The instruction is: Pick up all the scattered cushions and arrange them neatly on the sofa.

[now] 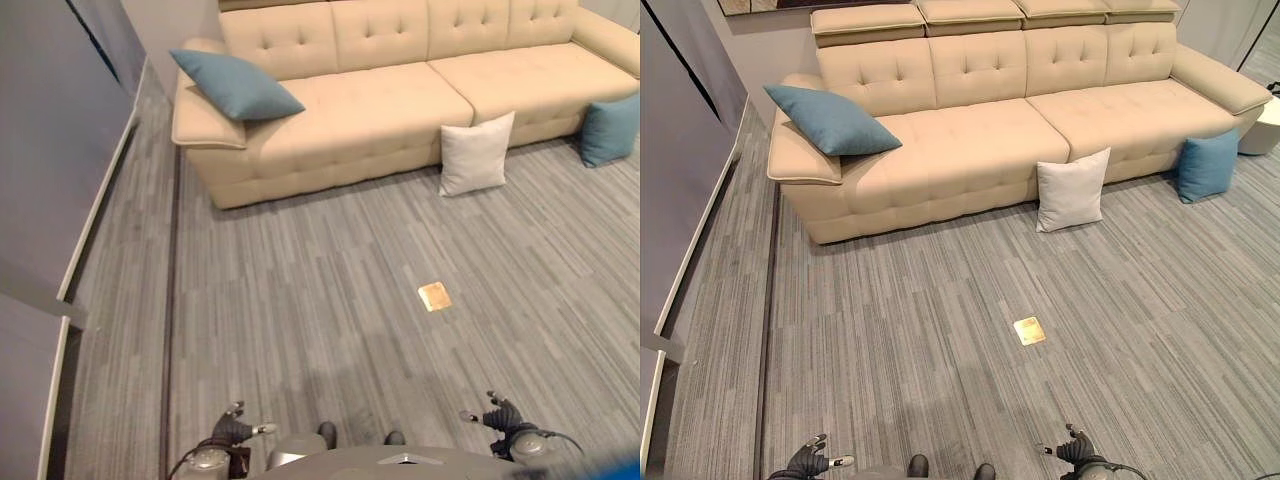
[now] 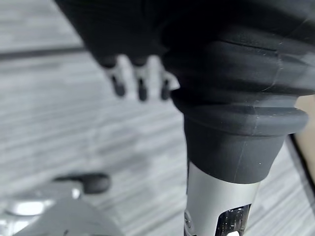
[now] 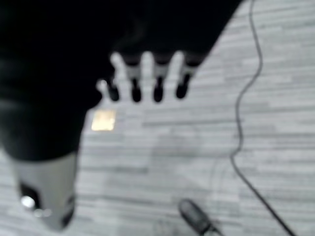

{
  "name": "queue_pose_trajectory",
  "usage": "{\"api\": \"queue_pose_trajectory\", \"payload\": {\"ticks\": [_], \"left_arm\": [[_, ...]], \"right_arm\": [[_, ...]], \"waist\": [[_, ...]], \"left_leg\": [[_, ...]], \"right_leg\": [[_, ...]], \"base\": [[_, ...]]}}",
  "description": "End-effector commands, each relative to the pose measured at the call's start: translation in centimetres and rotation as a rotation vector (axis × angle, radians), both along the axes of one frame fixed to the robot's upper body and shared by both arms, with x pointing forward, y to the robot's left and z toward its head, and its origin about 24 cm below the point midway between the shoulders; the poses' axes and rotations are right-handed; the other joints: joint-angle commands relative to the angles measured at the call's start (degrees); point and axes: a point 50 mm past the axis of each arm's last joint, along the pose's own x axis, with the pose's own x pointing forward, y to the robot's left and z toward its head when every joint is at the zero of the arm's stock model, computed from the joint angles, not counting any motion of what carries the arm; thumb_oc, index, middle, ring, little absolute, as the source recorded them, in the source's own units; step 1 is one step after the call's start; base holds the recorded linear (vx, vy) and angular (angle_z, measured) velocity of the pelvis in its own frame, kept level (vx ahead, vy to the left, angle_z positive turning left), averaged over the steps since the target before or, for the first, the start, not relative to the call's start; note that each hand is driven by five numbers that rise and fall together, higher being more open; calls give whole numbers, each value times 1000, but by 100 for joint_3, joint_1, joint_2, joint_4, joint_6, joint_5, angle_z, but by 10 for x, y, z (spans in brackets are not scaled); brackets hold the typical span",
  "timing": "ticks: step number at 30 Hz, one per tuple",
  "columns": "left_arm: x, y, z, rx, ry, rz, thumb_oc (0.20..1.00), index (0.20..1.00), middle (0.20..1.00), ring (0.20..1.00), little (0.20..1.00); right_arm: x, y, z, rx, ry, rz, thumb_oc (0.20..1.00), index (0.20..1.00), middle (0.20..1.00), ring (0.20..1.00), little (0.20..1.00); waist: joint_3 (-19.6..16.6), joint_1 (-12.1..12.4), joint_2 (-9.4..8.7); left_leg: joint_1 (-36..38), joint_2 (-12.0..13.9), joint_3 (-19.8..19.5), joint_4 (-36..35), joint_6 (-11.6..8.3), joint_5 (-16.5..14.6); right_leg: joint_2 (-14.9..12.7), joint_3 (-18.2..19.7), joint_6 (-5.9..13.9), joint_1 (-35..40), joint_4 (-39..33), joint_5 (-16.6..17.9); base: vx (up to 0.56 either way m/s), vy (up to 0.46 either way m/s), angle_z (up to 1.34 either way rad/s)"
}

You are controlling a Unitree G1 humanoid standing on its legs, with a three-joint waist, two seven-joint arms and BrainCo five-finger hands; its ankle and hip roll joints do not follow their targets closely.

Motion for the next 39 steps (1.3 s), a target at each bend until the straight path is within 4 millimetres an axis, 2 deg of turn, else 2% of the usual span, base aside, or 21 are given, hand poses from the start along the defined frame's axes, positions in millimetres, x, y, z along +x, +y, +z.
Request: {"api": "queue_pose_trajectory", "payload": {"ticks": [1, 11, 16, 19, 22, 23, 24, 27, 30, 31, 33, 34, 35, 36, 37, 38, 39], "left_arm": [[13, 4, 2, 45, -7, -16, 1000, 1000, 1000, 1000, 1000], [25, 3, 5, 44, -44, -8, 1000, 1000, 1000, 1000, 1000], [29, 1, 6, 42, -52, -14, 1000, 1000, 1000, 1000, 1000], [34, -3, 7, 37, -64, -24, 1000, 1000, 1000, 1000, 1000], [41, -7, 8, 34, -79, -37, 1000, 1000, 1000, 1000, 1000], [41, -7, 8, 32, -82, -32, 1000, 1000, 1000, 1000, 1000], [41, -7, 8, 32, -82, -32, 1000, 1000, 1000, 1000, 1000], [31, -1, 5, 42, -47, 0, 1000, 1000, 1000, 1000, 1000], [21, 10, 5, 67, -14, 23, 1000, 1000, 1000, 1000, 1000], [19, 15, 5, 78, -9, 32, 1000, 1000, 1000, 1000, 1000], [19, 21, 7, 96, -12, 31, 1000, 1000, 1000, 1000, 1000], [23, 23, 10, 103, -28, 36, 1000, 1000, 1000, 1000, 1000], [23, 23, 10, 103, -28, 36, 1000, 1000, 1000, 1000, 1000], [33, 22, 12, 107, -54, 29, 1000, 1000, 1000, 1000, 1000], [37, 20, 13, 105, -65, 27, 1000, 1000, 1000, 1000, 1000], [39, 20, 13, 110, -64, 30, 1000, 1000, 1000, 1000, 1000], [39, 19, 12, 108, -61, 32, 1000, 1000, 1000, 1000, 1000]], "right_arm": [[10, -3, 4, -20, -29, -2, 1000, 1000, 1000, 1000, 1000], [22, -3, 9, -18, -73, 13, 1000, 1000, 1000, 1000, 1000], [29, -3, 12, -20, -96, 22, 1000, 1000, 1000, 1000, 1000], [33, -5, 14, -28, -113, 17, 1000, 1000, 1000, 1000, 1000], [37, -7, 16, -38, -125, 9, 1000, 1000, 1000, 1000, 1000], [39, -7, 16, -40, -123, 8, 1000, 1000, 1000, 1000, 1000], [39, -7, 16, -40, -123, 8, 1000, 1000, 1000, 1000, 1000], [40, 1, 14, -30, -115, 30, 1000, 1000, 1000, 1000, 1000], [42, 13, 11, -10, -112, 55, 1000, 1000, 1000, 1000, 1000], [43, 18, 10, -4, -106, 71, 1000, 1000, 1000, 1000, 1000], [46, 24, 10, 4, -103, 92, 1000, 1000, 1000, 1000, 1000], [50, 25, 11, 8, -114, 95, 1000, 1000, 1000, 1000, 1000], [50, 25, 11, 8, -114, 95, 1000, 1000, 1000, 1000, 1000], [53, 25, 13, 10, -126, 90, 1000, 1000, 1000, 1000, 1000], [54, 24, 14, 11, -127, 84, 1000, 1000, 1000, 1000, 1000], [53, 22, 14, 7, -120, 86, 1000, 1000, 1000, 1000, 1000], [52, 22, 13, 6, -115, 82, 1000, 1000, 1000, 1000, 1000]], "waist": [[-84, 22, -119], [-1, 42, -187], [76, 92, -248], [194, 132, -285], [274, 139, -296], [294, 153, -300], [294, 155, -300], [238, 217, -349], [199, 294, -423], [201, 347, -422], [332, 368, -411], [362, 326, -380], [362, 326, -380], [366, 200, -405], [367, 114, -423], [351, 58, -435], [331, 40, -456]], "left_leg": [[-137, 70, -562, -125, -339, -23], [-273, 154, -678, 16, -449, -22], [-493, 170, -743, 305, -527, -65], [-820, 153, -735, 736, -630, -103], [-1060, 159, -457, 1030, -658, -113], [-1105, 225, -108, 1162, -629, -175], [-1106, 225, -106, 1165, -629, -176], [-992, 180, -92, 1157, -514, -346], [-884, 112, -121, 1093, -356, -456], [-789, 83, -126, 1009, -252, -499], [-575, -29, -228, 924, -11, -565], [-483, -45, -361, 868, 53, -573], [-483, -45, -361, 868, 53, -573], [-237, -164, -655, 708, 77, -652], [-166, -232, -841, 691, 45, -701], [-51, -276, -984, 699, 1, -795], [-9, -283, -1050, 741, -35, -870]], "right_leg": [[-368, -154, 506, -167, 363, -259], [-265, -248, 416, -165, 345, -357], [-229, -326, 366, -211, 329, -376], [-252, -470, 317, -241, 310, -388], [-313, -680, 304, -222, 273, -375], [-350, -794, 307, -199, 247, -358], [-349, -793, 307, -200, 247, -358], [-341, -724, 330, -188, 342, -375], [-430, -626, 404, -341, 895, -490], [-553, -589, 497, -541, 1366, -508], [-808, -410, 895, -1017, 2670, -156], [-703, -185, 939, -1334, 3106, -81], [-703, -185, 939, -1334, 3106, -81], [-462, 176, 741, -1565, 2442, -199], [-416, 418, 689, -1672, 1856, -115], [-444, 458, 686, -1743, 1536, 20], [-458, 405, 686, -1659, 1418, 13]], "base": [[5, -34, 0], [9, -68, 4], [-7, -69, 17], [-35, -50, 18], [-40, 9, 40], [-27, 35, 41], [39, 81, 35], [94, 102, 9], [103, 204, -11], [109, 348, -35], [130, 367, -39], [98, 202, -13], [321, 130, 34], [400, 14, 36], [575, -9, 68], [400, -72, 94], [546, -178, 130]]}}
